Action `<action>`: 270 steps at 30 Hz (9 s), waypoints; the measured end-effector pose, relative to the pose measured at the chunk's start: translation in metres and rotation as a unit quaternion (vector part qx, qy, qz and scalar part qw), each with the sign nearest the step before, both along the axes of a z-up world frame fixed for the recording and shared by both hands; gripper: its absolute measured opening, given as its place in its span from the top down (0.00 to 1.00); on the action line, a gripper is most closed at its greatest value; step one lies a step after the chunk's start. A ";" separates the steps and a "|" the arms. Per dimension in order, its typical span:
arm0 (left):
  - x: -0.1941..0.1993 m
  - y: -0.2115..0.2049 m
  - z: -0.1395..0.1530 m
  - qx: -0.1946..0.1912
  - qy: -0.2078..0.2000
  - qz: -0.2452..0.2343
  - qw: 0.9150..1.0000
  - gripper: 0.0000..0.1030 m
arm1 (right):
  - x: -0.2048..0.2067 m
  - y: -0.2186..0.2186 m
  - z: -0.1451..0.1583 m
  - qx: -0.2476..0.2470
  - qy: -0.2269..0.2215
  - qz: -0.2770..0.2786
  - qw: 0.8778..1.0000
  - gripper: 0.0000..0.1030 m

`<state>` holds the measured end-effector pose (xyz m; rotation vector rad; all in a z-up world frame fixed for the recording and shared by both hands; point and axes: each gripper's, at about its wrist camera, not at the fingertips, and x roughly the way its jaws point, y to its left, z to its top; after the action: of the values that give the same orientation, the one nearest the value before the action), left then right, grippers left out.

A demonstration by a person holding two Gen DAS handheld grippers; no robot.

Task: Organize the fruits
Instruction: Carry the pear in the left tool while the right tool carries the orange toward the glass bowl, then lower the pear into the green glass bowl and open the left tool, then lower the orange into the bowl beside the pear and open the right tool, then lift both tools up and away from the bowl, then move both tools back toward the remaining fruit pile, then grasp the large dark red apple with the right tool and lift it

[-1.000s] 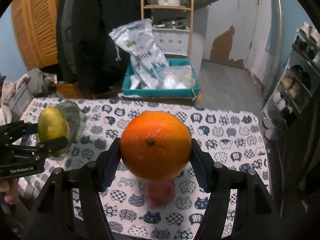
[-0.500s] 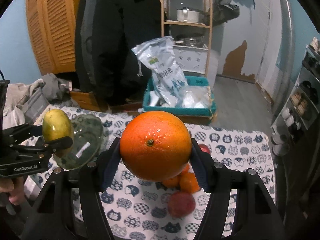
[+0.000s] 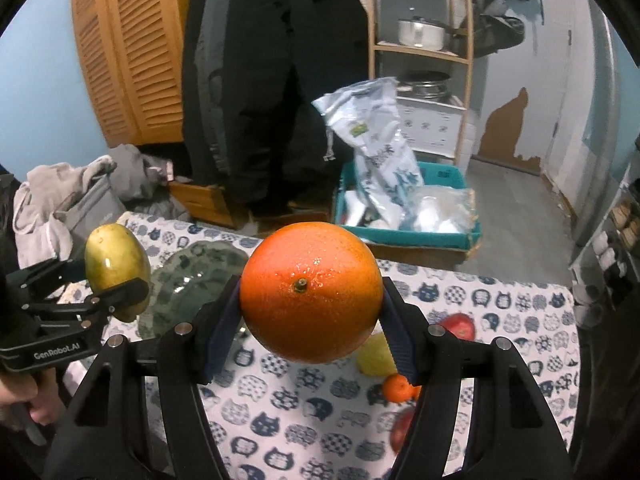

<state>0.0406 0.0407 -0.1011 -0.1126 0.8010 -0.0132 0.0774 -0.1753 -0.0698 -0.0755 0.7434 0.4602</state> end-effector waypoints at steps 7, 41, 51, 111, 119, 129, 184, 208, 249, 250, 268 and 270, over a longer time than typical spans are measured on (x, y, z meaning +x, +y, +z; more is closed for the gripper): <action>0.001 0.033 -0.011 -0.007 0.014 0.029 0.999 0.34 | 0.013 0.042 -0.006 0.004 0.018 0.026 0.999 0.36; 0.045 0.127 -0.157 -0.068 0.182 0.113 0.974 0.34 | 0.065 0.171 -0.136 -0.040 0.170 0.085 0.981 0.36; 0.053 0.120 -0.189 -0.059 0.225 0.108 0.967 0.34 | 0.067 0.173 -0.148 -0.040 0.181 0.087 0.979 0.36; 0.009 0.160 -0.124 -0.050 0.161 0.166 0.972 0.17 | 0.063 0.194 -0.157 -0.061 0.204 0.100 0.972 0.24; 0.005 0.145 -0.093 -0.056 0.124 0.149 0.979 0.17 | 0.058 0.171 -0.112 -0.053 0.152 0.081 0.984 0.24; -0.008 0.122 -0.052 -0.056 0.077 0.123 0.988 0.17 | 0.039 0.131 -0.056 -0.036 0.091 0.063 0.993 0.24; -0.024 -0.055 0.058 0.049 -0.080 -0.028 0.995 0.02 | -0.052 -0.105 0.041 -0.016 -0.073 -0.109 0.991 0.18; 0.023 -0.099 -0.046 0.058 0.035 -0.066 0.995 0.02 | -0.015 -0.124 -0.071 -0.057 0.082 -0.127 0.987 0.18; 0.055 -0.121 -0.152 0.053 0.172 -0.083 0.980 0.02 | 0.014 -0.125 -0.213 -0.074 0.268 -0.130 0.952 0.31; 0.057 -0.122 -0.152 0.048 0.173 -0.084 0.980 0.02 | 0.013 -0.126 -0.207 -0.072 0.263 -0.131 0.953 0.31; 0.101 -0.167 -0.142 0.019 0.156 -0.110 0.981 0.02 | 0.049 -0.184 -0.156 -0.049 0.170 -0.199 0.964 0.31; 0.107 -0.173 -0.144 0.016 0.156 -0.113 0.981 0.02 | 0.056 -0.187 -0.159 -0.043 0.168 -0.203 0.964 0.31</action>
<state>0.1477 -0.1325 -0.2454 0.0088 1.1247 -0.2011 0.1329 -0.3618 -0.2286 0.0771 1.0850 0.0457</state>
